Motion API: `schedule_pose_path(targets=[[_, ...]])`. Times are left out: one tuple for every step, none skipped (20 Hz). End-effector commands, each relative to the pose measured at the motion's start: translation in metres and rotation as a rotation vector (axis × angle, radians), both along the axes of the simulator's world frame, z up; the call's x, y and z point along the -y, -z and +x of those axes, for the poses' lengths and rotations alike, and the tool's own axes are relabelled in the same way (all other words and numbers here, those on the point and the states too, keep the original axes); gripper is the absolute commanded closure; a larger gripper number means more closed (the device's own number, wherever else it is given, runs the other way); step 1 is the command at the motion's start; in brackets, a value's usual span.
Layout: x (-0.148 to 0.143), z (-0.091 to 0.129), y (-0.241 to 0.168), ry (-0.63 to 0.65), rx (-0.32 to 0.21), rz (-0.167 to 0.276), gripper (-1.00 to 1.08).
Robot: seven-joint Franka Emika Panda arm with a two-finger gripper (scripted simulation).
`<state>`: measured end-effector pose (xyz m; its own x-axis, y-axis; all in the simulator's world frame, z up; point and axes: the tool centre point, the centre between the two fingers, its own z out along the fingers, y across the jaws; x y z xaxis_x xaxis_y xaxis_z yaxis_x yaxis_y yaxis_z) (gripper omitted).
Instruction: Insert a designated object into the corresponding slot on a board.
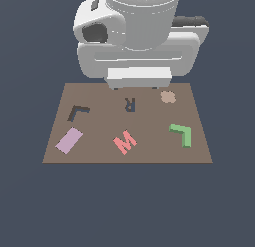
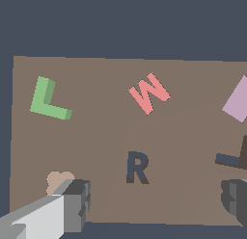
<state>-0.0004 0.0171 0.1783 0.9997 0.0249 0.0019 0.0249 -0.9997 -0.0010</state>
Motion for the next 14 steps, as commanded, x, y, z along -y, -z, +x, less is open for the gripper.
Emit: schedule_pose_path(targets=[[0.0,0.0,0.0,0.0,0.0,0.0,-0.92],[0.0,0.0,0.0,0.0,0.0,0.0,-0.92],[-0.001,0.0,0.001,0.001,0.0,0.0,-0.92],[-0.002,0.001,0.002,0.003,0.0,0.0,-0.92],[-0.003,0.001,0.003,0.005,0.0,0.0,-0.92],[-0.005,0.002,0.004,0.008,0.0,0.0,-0.92],[-0.007,0.002,0.006,0.012,0.0,0.0,-0.92],[-0.01,0.003,0.009,0.016,0.0,0.0,-0.92],[-0.013,0.004,0.011,0.021,0.0,0.0,-0.92],[-0.017,0.005,0.014,0.027,0.0,0.0,-0.92],[-0.021,0.007,0.018,0.034,0.0,0.0,-0.92],[-0.025,0.008,0.021,0.041,0.0,0.0,-0.92],[-0.03,0.01,0.026,0.049,0.0,0.0,-0.92],[-0.035,0.012,0.03,0.057,0.0,0.0,-0.92]])
